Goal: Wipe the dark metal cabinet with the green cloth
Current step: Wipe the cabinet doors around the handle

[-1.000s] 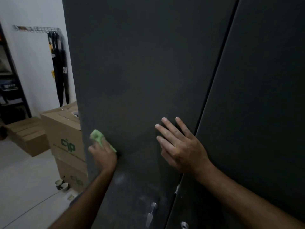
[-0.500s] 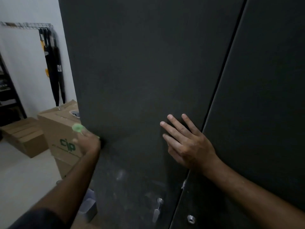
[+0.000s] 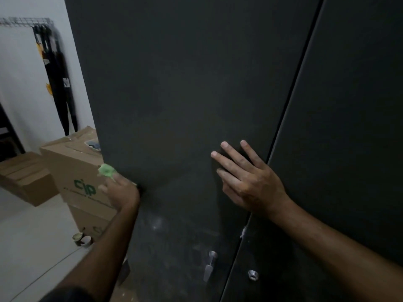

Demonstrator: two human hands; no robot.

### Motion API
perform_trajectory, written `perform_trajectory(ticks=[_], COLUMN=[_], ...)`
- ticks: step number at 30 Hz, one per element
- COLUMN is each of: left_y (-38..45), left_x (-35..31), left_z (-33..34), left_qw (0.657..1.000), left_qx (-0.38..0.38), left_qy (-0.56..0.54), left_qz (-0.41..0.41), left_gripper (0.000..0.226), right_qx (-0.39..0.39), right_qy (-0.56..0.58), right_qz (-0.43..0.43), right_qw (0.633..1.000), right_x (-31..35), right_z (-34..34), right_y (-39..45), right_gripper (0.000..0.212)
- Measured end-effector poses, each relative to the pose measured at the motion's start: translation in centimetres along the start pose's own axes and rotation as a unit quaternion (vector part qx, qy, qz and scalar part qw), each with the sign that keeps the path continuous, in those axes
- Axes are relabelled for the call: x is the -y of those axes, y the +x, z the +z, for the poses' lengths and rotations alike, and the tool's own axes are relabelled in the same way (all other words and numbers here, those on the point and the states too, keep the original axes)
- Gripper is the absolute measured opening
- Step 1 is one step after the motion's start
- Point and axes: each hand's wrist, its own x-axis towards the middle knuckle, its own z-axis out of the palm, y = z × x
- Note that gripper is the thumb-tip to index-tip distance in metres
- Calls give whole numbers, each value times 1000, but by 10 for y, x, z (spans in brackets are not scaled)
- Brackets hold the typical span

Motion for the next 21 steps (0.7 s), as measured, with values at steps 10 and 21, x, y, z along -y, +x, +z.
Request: perform_trajectory(ticks=[10,21], left_y=[1,-27], left_x=[44,73], left_z=[-2,5], left_qw=[998,996], left_qx=[25,56], left_qy=[45,64], left_qz=[-29,-14], left_gripper=[48,60], right_qx=[-5,-12], right_qy=[8,2], right_qz=[-2,0], right_qw=[1000,1000], right_x=[-1,0], right_z=[0,3], right_y=[2,0], right_gripper=[22,24])
